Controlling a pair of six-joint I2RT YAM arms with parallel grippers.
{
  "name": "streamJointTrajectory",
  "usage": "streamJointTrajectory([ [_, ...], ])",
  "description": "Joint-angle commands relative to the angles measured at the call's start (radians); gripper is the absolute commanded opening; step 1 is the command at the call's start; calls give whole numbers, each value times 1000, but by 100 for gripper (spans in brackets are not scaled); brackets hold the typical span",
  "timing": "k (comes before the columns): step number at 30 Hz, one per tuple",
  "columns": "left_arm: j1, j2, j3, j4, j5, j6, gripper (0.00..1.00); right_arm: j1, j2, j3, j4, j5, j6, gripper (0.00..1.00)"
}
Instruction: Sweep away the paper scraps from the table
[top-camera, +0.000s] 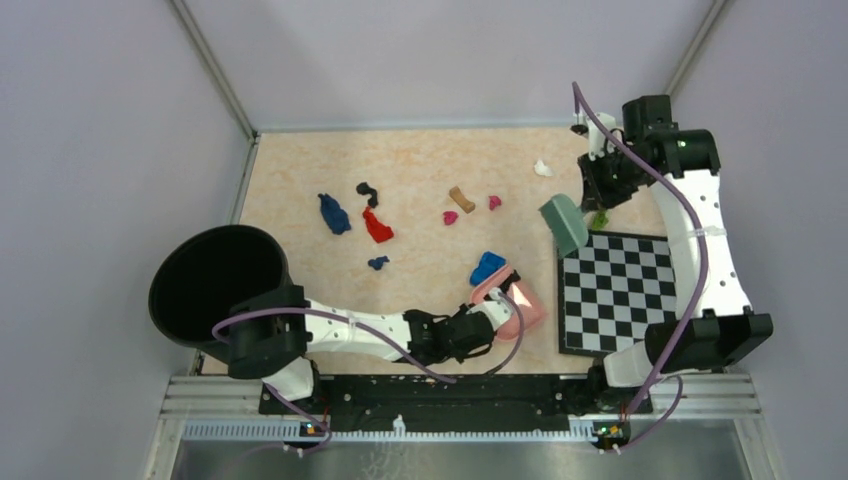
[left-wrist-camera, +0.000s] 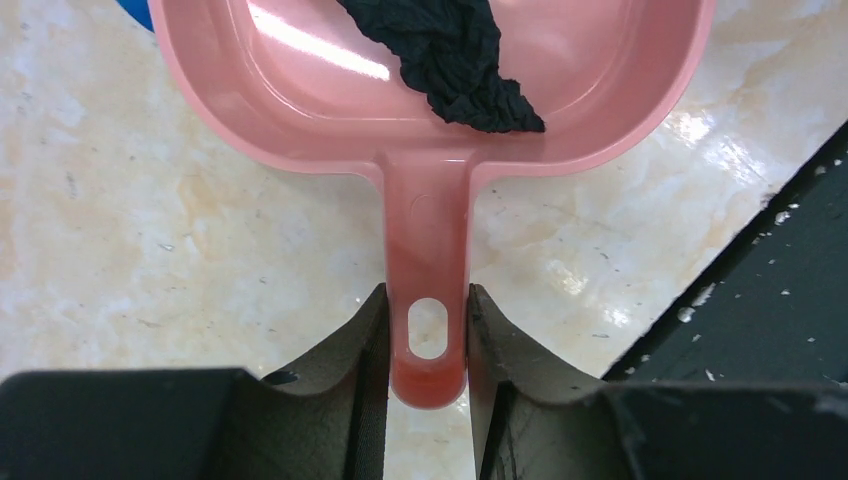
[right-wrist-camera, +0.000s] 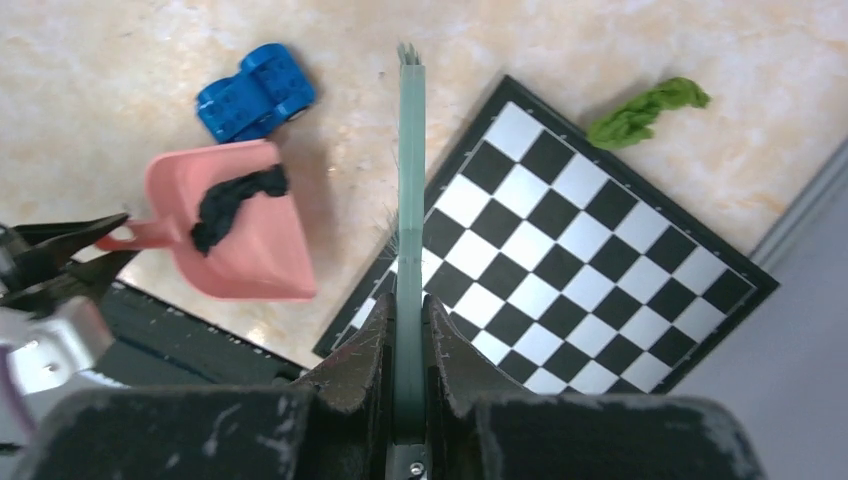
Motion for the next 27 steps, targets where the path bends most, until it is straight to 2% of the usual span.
streamJointTrajectory([
  [1,-2,-69,-52,283,-90,150,0,-42,86,61,46,114,-38,0],
  [3,11,-60,6,225,-86,175,0,-72,121,76,73,143,-53,0],
  [7,37,9,195,-18,-99,213,0,-120,176,105,149,241,-76,0],
  [14,118,119,482,-308,-14,285,0,-130,288,173,251,412,-134,0],
  [21,283,181,630,-416,70,351,0,-134,373,193,357,506,-185,0],
  [27,357,287,757,-456,72,442,0,-140,457,229,382,518,-179,0],
])
